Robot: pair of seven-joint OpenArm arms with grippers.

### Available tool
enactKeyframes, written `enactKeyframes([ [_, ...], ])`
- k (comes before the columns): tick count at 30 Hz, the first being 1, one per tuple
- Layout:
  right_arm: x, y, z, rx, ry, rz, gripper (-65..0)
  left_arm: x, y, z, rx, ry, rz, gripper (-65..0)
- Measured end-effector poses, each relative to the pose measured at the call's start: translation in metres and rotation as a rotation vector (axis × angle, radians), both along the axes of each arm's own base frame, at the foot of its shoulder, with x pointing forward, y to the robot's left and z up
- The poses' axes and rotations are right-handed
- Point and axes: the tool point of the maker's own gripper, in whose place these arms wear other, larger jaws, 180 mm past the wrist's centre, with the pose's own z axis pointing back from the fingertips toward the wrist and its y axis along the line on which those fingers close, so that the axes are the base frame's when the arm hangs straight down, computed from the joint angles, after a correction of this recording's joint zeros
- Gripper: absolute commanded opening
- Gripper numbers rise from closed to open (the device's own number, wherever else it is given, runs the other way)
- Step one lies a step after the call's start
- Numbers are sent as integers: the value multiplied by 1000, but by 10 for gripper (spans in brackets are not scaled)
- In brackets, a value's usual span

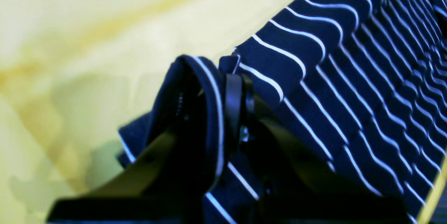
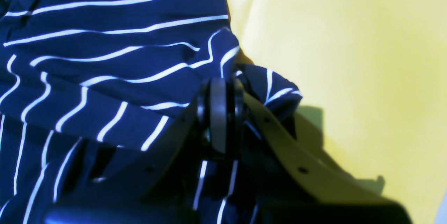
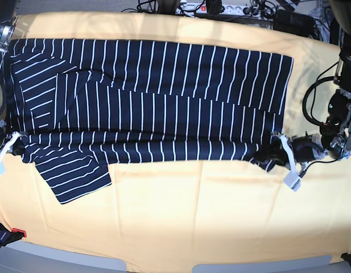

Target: Fold the T-shirt properly

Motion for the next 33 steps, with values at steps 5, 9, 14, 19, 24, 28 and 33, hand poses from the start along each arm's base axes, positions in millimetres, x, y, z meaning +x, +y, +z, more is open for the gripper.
enactKeyframes([
  [5,-9,4,-5,34,55,2,-650,-12,-5,2,-45,82,-24,-650],
  [9,-16,-3,-5,31,82,-2,-650,-23,-1,13,-33,96,-62,-650],
  [14,-22,-8,0,52,101,-4,-650,-33,2,24,-3,104,-107,-650],
  [19,-34,-8,-1,79,151,1,-650,-50,4,25,1,174,-152,-650],
  [24,-40,-6,-6,88,179,5,-650,-68,9,15,56,266,-209,-650],
  [28,-40,-6,-6,88,178,5,-650,-80,13,5,72,310,-220,-650],
  [33,-40,-6,-6,87,178,5,-479,-103,14,-15,69,383,-225,-575],
])
